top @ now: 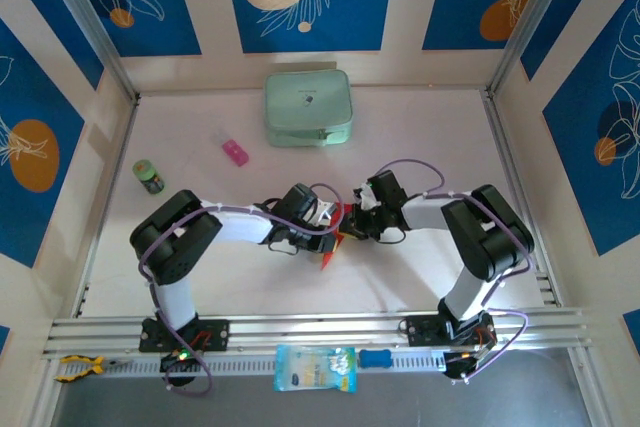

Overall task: Fold a paper plane with a square sheet of paper (pick it up from the middle)
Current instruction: Fold the wing for the fifth time at the center of the table.

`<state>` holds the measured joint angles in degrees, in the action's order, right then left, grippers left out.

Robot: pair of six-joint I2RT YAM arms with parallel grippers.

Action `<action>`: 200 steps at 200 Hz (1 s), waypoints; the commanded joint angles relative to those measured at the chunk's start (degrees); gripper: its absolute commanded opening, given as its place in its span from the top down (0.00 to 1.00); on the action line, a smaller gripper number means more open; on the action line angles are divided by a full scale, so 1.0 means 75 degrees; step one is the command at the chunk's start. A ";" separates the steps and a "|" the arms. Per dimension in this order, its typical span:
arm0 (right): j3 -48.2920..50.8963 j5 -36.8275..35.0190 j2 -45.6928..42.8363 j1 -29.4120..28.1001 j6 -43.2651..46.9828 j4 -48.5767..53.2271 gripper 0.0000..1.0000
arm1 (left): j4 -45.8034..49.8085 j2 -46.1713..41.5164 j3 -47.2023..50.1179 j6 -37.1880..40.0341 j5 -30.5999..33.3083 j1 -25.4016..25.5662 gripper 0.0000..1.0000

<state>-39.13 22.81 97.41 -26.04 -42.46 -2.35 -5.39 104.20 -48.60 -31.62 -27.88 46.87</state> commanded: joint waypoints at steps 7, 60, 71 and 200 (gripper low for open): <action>-0.0203 -0.0265 0.0372 0.0453 0.0259 -0.0093 0.87 | 0.1509 0.0333 0.0556 -0.0022 0.0357 -0.0001 1.00; -0.0694 -0.0575 0.0605 0.1068 0.0322 0.0266 0.87 | 0.1346 0.0356 0.0748 -0.0119 0.0360 0.0005 1.00; -0.0795 -0.0721 0.0618 0.1154 0.0325 0.0384 0.87 | 0.1350 0.0348 0.0755 -0.0122 0.0357 0.0003 1.00; -0.1198 -0.1766 -0.0487 0.1107 0.0622 0.1189 0.85 | 0.1304 0.0286 0.0798 -0.0144 0.0386 -0.0009 1.00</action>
<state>-49.30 10.96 98.80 -17.76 -39.35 6.74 -8.38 103.55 -46.54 -32.64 -27.86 46.87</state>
